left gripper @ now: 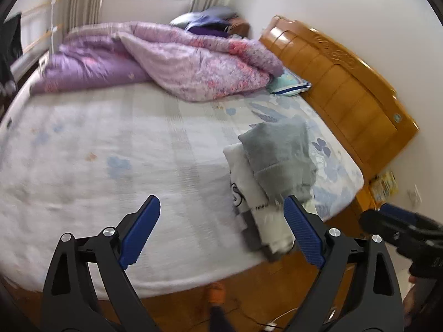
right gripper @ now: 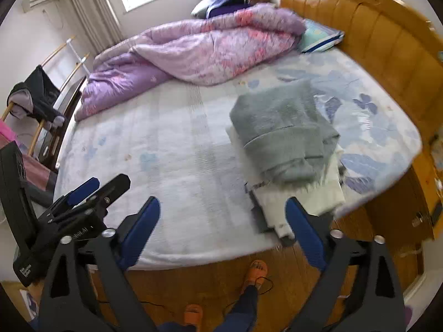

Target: Fold large clothes

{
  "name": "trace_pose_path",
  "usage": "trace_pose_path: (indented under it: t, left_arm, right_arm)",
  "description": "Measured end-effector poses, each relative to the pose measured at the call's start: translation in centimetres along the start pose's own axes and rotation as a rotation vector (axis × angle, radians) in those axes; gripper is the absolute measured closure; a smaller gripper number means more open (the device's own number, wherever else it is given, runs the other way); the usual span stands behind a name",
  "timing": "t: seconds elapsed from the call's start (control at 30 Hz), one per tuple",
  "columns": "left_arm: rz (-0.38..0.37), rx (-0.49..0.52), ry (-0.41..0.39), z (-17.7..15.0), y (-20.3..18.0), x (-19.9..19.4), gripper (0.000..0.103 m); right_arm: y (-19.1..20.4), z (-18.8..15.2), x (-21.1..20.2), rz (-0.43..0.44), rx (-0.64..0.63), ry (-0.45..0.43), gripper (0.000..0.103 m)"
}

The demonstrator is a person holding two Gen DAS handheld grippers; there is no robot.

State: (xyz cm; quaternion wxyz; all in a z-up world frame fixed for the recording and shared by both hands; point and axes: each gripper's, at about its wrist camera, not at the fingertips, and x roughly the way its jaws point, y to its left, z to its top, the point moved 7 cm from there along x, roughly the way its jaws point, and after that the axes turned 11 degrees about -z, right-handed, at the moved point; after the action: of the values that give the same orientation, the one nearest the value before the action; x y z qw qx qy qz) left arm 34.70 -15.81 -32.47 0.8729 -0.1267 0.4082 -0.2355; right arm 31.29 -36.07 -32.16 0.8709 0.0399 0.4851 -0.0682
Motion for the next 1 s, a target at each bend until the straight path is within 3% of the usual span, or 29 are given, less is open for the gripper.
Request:
trace_pose_path:
  t: [0.1,0.27,0.47,0.7,1.0]
  left_arm:
    - [0.006,0.047,-0.036,-0.6,-0.2,-6.0,0.010]
    - [0.008,0.043,-0.068,-1.3,-0.3,-13.7,0.009]
    - [0.055,0.060,-0.069,-1.6,-1.7,-20.6,0.008]
    - [0.094,0.056,-0.114,-1.9,-4.0,-26.5,0.007]
    - [0.154,0.047,-0.226,-3.3,-8.5,-32.7,0.008]
  right_arm:
    - [2.2,-1.9,-4.6,-0.023,0.016,-0.044,0.009]
    - [5.0,-4.0,-10.0,-0.114,0.004,-0.085,0.009]
    - [7.3,-5.3,-15.6,-0.099,-0.004,-0.114,0.008]
    - [8.2,-5.8,-21.7,-0.073,-0.034,-0.191,0.008]
    - [6.4,-7.5,-27.6,-0.040,-0.095,-0.276,0.008]
